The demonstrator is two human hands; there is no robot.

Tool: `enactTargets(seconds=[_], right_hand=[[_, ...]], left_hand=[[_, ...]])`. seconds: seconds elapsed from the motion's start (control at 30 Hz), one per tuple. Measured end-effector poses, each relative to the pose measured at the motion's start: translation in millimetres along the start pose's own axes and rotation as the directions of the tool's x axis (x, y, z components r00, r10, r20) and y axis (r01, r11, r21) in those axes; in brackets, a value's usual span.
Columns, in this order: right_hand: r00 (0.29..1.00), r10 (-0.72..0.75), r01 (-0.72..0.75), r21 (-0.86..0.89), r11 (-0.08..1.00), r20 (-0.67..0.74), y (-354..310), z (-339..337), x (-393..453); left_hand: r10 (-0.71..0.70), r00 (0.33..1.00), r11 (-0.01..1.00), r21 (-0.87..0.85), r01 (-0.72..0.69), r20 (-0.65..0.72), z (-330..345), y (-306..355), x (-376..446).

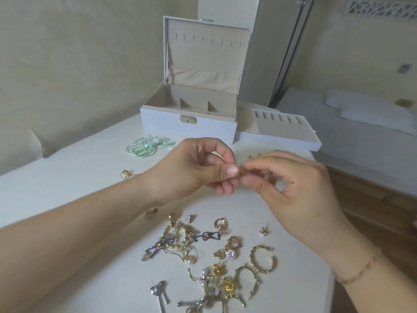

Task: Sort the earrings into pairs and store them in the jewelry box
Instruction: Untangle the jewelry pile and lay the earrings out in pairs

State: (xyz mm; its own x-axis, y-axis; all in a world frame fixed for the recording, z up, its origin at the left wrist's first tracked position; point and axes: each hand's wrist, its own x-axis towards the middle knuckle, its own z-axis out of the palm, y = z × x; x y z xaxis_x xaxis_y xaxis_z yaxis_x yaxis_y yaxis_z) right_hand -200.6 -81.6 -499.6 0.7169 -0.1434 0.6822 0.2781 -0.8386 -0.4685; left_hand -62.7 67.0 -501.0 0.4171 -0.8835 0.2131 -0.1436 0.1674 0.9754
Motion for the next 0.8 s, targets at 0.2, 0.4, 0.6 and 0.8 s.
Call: enactTargets(seconds=[0.2,0.4,0.6,0.8], right_hand=[[0.968,0.248,-0.243,-0.329,0.913,-0.028,74,-14,-3],[0.951,0.3,-0.25,-0.38,0.89,0.076,88,-8,-11],[0.984,0.146,-0.113,-0.28,0.953,0.1,32,-8,-8],[0.797,0.059,0.093,-0.22,0.971,0.601,-31,18,-8]], left_hand=[[0.05,0.972,0.677,0.708,-0.202,0.229,-19,-9,-3],[-0.005,0.892,0.647,0.682,-0.342,0.452,-23,-10,-4],[0.169,0.97,0.623,0.744,-0.24,0.172,-32,-18,0],[0.347,0.937,0.577,0.794,-0.193,-0.025,-31,-21,1]])
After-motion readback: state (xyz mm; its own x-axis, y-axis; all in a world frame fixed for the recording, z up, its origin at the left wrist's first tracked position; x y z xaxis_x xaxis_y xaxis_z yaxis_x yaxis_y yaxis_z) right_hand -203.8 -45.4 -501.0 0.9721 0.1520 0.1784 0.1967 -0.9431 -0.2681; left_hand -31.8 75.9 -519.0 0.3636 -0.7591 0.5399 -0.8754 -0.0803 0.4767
